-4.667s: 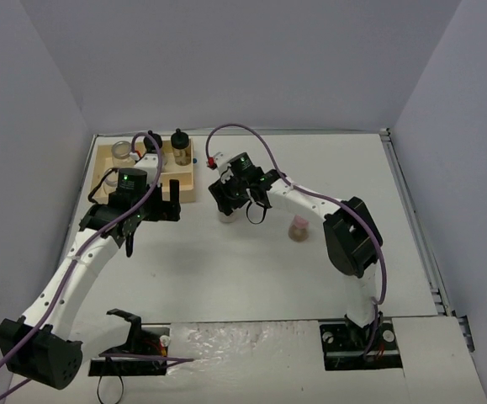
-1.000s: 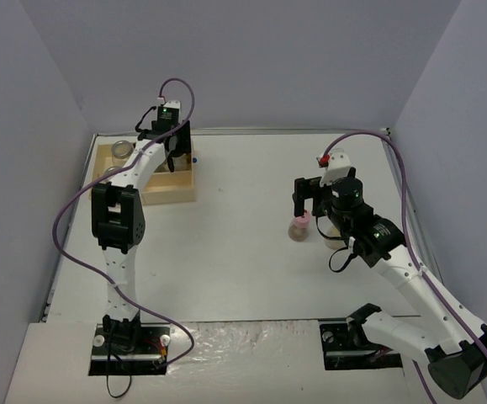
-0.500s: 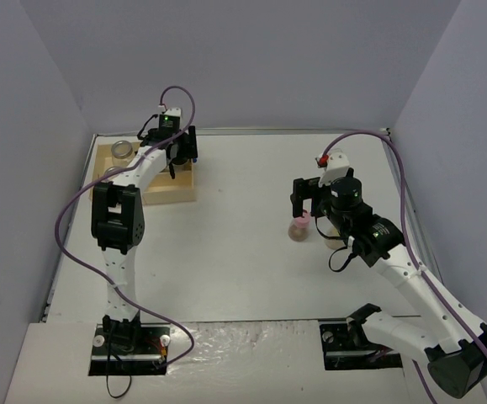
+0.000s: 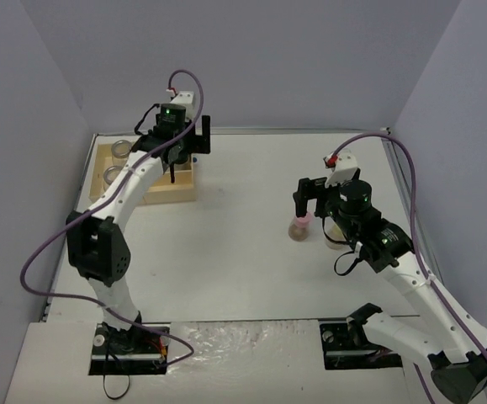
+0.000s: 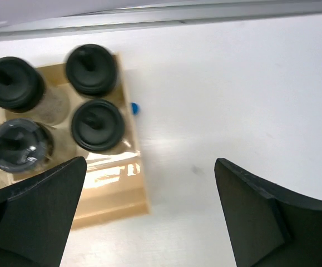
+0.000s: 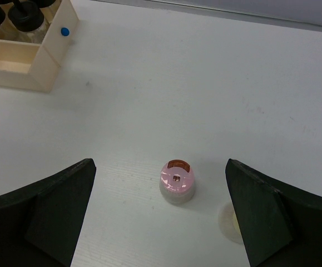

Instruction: Organize the condiment bottles

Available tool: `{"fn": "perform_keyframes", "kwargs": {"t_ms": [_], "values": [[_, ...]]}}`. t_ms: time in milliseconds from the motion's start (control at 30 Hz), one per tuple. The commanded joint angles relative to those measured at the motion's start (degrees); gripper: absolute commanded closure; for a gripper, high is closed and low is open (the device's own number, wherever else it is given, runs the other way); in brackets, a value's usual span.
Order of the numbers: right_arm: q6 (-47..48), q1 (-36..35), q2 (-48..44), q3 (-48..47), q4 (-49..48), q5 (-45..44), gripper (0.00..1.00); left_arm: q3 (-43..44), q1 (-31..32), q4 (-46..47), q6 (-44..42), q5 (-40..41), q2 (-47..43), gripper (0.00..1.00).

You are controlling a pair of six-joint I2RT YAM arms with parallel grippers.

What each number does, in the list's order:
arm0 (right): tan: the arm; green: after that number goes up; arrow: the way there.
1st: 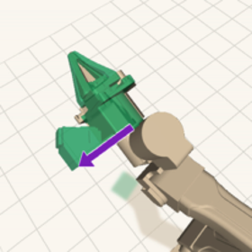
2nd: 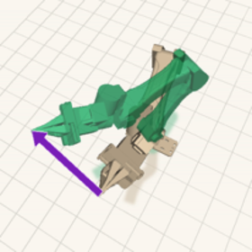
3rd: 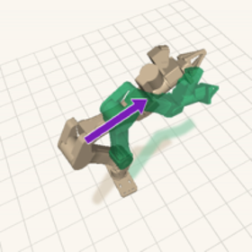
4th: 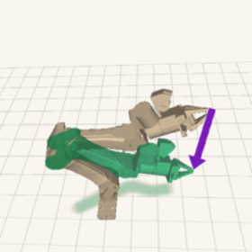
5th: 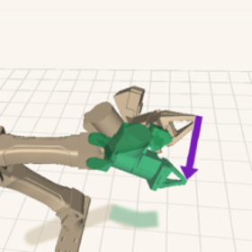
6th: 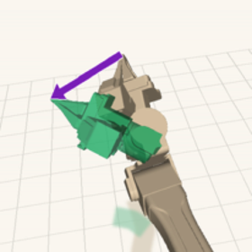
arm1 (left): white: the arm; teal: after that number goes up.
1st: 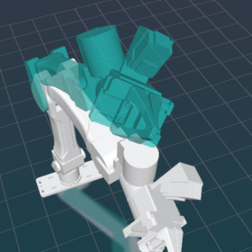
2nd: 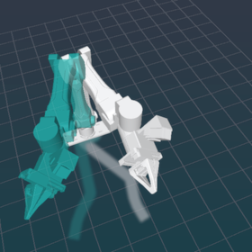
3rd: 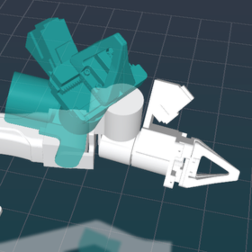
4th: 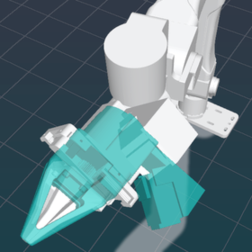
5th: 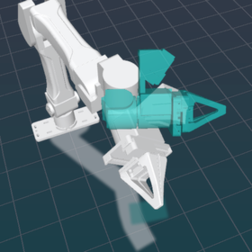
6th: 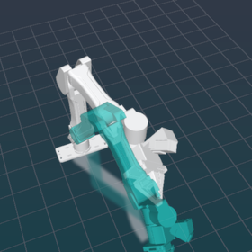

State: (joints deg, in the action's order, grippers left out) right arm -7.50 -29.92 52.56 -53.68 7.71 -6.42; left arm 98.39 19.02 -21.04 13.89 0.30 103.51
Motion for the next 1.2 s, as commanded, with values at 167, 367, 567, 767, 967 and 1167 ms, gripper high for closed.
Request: {"fn": "perform_keyframes", "kwargs": {"t_ms": [167, 367, 567, 767, 967, 1167], "values": [[0.3, 0.4, -5.8, -4.8, -2.9, 1.5, 0.00, -13.0, 17.0, 5.6, -5.6, -13.3, -11.0, 0.03], [0.1, 0.4, -9.7, -6.7, -3.0, 3.2, 0.00, -14.5, 25.7, 11.4, -3.3, -15.2, -7.1, 0.03], [-0.4, 0.4, -13.3, -8.5, -2.5, 4.0, 0.00, -9.6, 31.3, 15.1, -3.3, -13.4, 0.0, 0.03], [-1.2, 0.4, -15.0, -9.8, 0.1, 4.2, 0.00, -6.6, 35.0, 17.3, -3.3, -9.7, 5.4, 0.03], [-1.4, 0.4, -16.6, -10.4, 2.3, 3.6, 0.00, -3.1, 36.4, 19.0, -1.4, -5.5, 10.5, 0.06], [-1.4, 0.4, -17.1, -10.8, 3.5, 3.3, 0.00, -1.2, 36.6, 20.1, -1.3, -3.6, 13.1, 0.29]]}}
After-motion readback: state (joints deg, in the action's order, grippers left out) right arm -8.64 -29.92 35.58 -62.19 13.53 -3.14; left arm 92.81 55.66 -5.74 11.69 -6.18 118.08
